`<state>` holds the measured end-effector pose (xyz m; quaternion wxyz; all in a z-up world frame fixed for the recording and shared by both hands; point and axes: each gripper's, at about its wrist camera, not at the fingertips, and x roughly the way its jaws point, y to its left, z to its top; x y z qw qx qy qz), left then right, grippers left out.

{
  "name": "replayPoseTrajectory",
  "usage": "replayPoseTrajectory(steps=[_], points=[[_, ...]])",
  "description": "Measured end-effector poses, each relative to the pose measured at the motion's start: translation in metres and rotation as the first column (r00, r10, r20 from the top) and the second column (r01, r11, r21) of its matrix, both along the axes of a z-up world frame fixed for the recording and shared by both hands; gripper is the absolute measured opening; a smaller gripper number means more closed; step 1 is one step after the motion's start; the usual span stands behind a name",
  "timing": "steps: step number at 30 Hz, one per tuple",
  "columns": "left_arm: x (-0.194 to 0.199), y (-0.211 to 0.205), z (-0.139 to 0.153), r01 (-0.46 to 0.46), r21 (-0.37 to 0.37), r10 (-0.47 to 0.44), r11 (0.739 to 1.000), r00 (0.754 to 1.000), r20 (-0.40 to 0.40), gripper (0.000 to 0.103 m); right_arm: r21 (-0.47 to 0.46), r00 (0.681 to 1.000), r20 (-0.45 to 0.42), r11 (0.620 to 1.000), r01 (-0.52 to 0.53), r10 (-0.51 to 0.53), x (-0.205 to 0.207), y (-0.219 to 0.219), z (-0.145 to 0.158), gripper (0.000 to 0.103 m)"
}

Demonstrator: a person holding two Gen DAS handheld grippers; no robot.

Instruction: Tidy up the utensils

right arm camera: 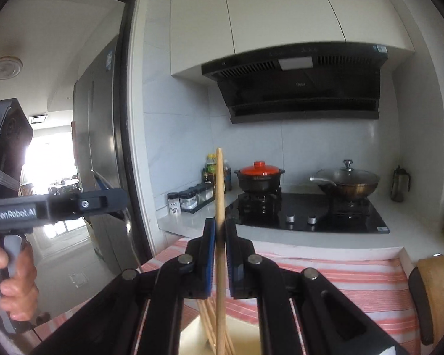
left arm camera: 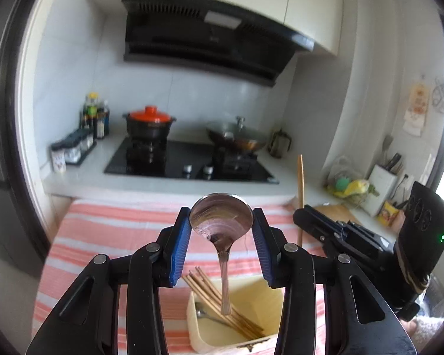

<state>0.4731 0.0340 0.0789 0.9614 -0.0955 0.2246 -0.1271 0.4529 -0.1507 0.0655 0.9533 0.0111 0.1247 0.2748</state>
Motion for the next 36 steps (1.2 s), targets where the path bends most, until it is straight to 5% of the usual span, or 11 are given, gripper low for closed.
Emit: replayPoseTrajectory(steps=[13, 15, 17, 19, 21, 24, 27, 30, 33, 36], points=[[0.046, -0.021, -0.121, 0.005, 0.109, 0.027, 0.994, 0.958, -0.285, 0.044, -0.164, 0.973, -0.227, 0.986, 0.001, -0.039, 0.048, -0.002, -0.110, 0.008], [0.041, -0.018, -0.123, -0.004, 0.115, 0.039, 0.993, 0.952, -0.304, 0.054, -0.218, 0.958, -0.278, 0.976, 0.007, -0.069, 0.049, 0.001, -0.115, 0.011], [0.028, -0.011, -0.114, -0.020, 0.097, 0.048, 0.995, 0.955, -0.292, 0.062, -0.258, 0.955, -0.281, 0.966, 0.022, -0.097, 0.043, -0.002, -0.107, 0.028], [0.004, -0.003, -0.091, -0.040, 0.090, 0.061, 0.995, 0.968, -0.243, 0.077, -0.263, 0.966, -0.232, 0.963, 0.053, -0.117, 0.030, -0.016, -0.081, 0.035], [-0.028, 0.000, -0.064, -0.073, 0.123, 0.093, 0.990, 0.983, -0.161, 0.098, -0.267, 0.975, -0.168, 0.958, 0.100, -0.148, 0.007, -0.033, -0.043, 0.053], [-0.095, -0.004, -0.027, -0.163, 0.201, 0.164, 0.966, 0.986, 0.012, 0.103, -0.239, 0.984, -0.047, 0.958, 0.157, -0.172, -0.045, -0.058, 0.011, 0.067], [-0.151, -0.011, -0.015, -0.231, 0.227, 0.218, 0.946, 0.973, 0.081, 0.103, -0.216, 0.976, 0.013, 0.952, 0.216, -0.218, -0.103, -0.076, 0.043, 0.102], [-0.189, -0.024, -0.027, -0.234, 0.301, 0.240, 0.924, 0.971, 0.016, 0.103, -0.138, 0.966, 0.048, 0.956, 0.258, -0.253, -0.169, -0.085, 0.038, 0.103], [-0.228, -0.036, -0.042, -0.300, 0.391, 0.307, 0.870, 0.951, 0.047, 0.103, -0.058, 0.973, -0.037, 0.972, 0.227, -0.230, -0.212, -0.091, 0.011, 0.103], [-0.254, -0.039, -0.051, -0.263, 0.382, 0.278, 0.886, 0.960, 0.018, 0.103, -0.042, 0.966, -0.139, 0.976, 0.215, -0.219, -0.241, -0.090, -0.014, 0.103]])
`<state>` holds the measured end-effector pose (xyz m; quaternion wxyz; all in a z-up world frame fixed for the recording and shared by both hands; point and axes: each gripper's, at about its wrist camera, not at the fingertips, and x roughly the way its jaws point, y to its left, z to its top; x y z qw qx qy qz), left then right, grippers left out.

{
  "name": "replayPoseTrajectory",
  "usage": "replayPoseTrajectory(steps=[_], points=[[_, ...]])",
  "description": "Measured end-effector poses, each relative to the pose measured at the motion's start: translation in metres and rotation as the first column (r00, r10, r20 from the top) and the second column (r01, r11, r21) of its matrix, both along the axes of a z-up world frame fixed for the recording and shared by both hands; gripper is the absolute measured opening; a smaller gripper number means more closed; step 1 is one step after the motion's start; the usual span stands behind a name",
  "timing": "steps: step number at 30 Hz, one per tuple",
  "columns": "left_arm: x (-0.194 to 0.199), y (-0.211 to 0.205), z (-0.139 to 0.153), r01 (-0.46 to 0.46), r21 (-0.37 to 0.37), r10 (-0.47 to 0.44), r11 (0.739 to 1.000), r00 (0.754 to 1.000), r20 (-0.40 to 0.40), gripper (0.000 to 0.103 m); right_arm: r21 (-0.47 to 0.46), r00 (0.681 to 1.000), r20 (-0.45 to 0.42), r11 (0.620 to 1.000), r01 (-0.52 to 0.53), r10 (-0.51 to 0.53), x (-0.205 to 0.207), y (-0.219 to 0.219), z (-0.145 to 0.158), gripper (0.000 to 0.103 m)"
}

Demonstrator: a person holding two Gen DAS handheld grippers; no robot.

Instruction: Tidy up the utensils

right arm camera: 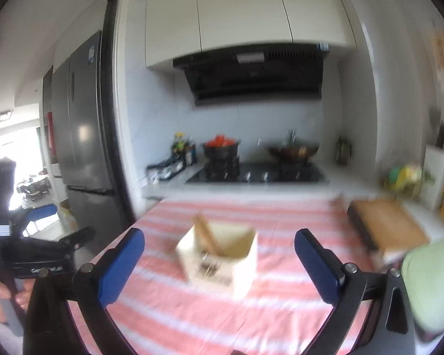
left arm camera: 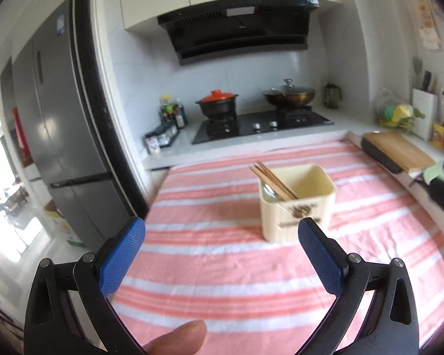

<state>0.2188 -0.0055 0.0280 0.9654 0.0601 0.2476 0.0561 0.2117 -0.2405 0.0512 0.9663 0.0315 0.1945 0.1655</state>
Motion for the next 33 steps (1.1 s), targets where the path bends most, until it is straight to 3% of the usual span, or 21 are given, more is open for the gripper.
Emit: replayPoseTrajectory(steps=[3, 12, 27, 33], points=[[-0.020, 0.003, 0.004, 0.014, -0.061, -0.015, 0.998, 1.000, -0.005, 0.103, -0.053, 0.998, -0.031, 0.997, 0.052, -0.053, -0.025, 0.009, -0.009, 0.103], [-0.055, -0.003, 0.026, -0.002, -0.051, 0.005, 0.999, 0.998, 0.064, 0.103, -0.109, 0.998, 0.000, 0.993, 0.056, -0.056, -0.071, 0.026, 0.008, 0.103], [-0.060, 0.003, 0.031, 0.015, -0.096, -0.009, 0.995, 0.998, 0.057, 0.103, -0.101, 0.999, -0.010, 0.994, 0.048, -0.049, -0.084, 0.034, 0.028, 0.103], [-0.062, 0.006, 0.030, 0.000, -0.072, 0.004, 0.997, 0.999, 0.051, 0.103, -0.110, 0.999, -0.039, 0.994, 0.022, -0.027, -0.081, 0.039, 0.022, 0.103]])
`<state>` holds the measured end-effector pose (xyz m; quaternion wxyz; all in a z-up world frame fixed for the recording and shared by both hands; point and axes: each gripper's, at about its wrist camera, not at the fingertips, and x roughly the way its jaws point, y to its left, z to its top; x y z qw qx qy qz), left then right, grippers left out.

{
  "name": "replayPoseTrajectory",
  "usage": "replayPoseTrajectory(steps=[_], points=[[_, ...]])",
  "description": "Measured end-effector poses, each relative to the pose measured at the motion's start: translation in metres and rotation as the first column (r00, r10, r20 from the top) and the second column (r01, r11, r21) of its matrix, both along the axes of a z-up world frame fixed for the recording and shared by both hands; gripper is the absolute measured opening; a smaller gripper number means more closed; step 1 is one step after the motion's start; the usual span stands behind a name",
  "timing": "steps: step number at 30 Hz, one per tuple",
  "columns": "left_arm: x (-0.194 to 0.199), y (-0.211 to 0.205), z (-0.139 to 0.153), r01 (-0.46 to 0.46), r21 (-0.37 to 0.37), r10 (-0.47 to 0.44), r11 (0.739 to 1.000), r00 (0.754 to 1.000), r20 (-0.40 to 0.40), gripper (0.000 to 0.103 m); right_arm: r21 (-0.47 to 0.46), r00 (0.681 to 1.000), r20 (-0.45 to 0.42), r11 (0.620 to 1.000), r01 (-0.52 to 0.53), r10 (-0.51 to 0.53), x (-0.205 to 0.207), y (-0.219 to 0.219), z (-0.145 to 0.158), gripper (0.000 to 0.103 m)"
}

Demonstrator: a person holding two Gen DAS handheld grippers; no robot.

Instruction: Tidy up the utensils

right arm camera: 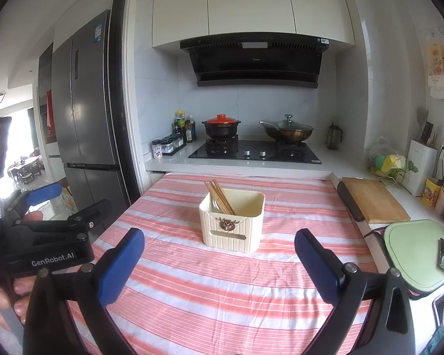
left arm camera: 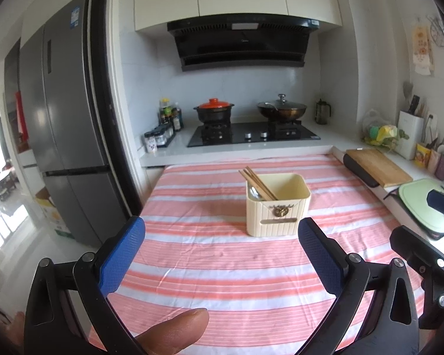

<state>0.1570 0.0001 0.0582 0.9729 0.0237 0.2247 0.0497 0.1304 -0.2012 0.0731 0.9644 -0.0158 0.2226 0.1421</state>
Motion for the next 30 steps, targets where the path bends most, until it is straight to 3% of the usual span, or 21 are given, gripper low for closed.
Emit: replayPoseTrajectory(steps=[14, 30], points=[[-0.007, 0.008, 0.008, -0.030, -0.011, 0.030, 0.999, 1.000, -0.005, 0.103, -0.042, 0.999, -0.018, 0.998, 0.048, -0.049, -0.010, 0.005, 0.016, 0.103], [0.002, 0.003, 0.000, -0.014, -0.017, 0.013, 1.000, 0.999, -0.031, 0.103, -0.056, 0.991, -0.057, 0.992, 0.115, -0.118, 0.002, -0.001, 0.003, 0.103]])
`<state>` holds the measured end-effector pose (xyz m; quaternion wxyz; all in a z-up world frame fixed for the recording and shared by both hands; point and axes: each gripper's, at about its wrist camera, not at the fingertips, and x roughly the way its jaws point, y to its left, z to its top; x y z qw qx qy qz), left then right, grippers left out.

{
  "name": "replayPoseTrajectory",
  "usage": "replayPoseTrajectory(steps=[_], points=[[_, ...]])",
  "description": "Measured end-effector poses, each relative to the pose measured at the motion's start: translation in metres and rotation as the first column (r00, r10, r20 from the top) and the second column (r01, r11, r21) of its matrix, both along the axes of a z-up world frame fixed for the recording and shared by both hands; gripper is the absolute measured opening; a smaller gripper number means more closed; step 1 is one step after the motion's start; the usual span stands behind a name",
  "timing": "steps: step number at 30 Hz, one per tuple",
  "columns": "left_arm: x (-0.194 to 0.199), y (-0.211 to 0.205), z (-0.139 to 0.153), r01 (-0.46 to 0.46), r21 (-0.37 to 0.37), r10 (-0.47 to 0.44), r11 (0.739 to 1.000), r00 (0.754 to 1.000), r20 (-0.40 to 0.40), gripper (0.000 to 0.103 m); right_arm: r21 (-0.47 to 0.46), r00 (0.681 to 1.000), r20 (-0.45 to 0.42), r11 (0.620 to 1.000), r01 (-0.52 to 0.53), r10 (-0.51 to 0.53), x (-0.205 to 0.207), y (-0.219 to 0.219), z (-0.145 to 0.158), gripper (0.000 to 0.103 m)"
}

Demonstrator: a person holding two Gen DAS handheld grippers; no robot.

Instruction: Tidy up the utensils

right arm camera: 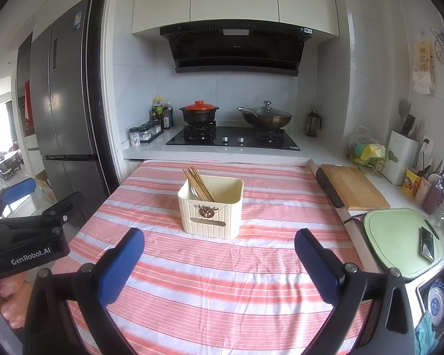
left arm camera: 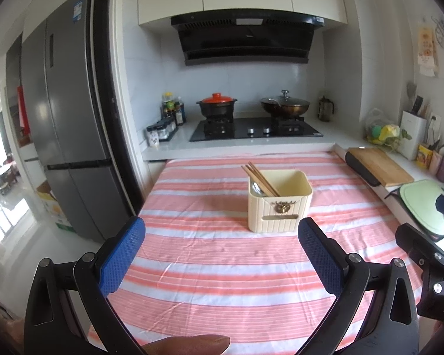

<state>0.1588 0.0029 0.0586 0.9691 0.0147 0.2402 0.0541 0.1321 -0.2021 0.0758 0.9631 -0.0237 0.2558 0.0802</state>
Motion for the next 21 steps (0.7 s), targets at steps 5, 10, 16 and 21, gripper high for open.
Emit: replayPoseTrajectory(steps=[5, 10, 16, 21], points=[[0.0026, -0.0043, -0.0022, 0.004, 0.008, -0.004, 1.000, 1.000, -0.007, 0.103, 0.000, 1.000, 0.001, 1.000, -0.003, 0.003, 0.0003, -0.0003, -0.0017, 0.103], [0.0035, -0.0060, -0.0035, 0.009, 0.006, -0.009, 1.000, 1.000, -0.011, 0.103, 0.007, 1.000, 0.003, 1.000, -0.003, 0.003, 0.0004, 0.0004, -0.0016, 0.103], [0.0054, -0.0057, -0.0031, 0.009, 0.003, -0.009, 1.000, 1.000, -0.010, 0.103, -0.011, 1.000, 0.012, 1.000, -0.014, 0.014, -0.0002, 0.0024, -0.0021, 0.103], [0.0055, -0.0053, -0.0037, 0.004, -0.004, -0.004, 1.000, 1.000, -0.015, 0.103, -0.019, 1.000, 0.017, 1.000, -0.005, 0.005, -0.0006, 0.0005, -0.0021, 0.103]])
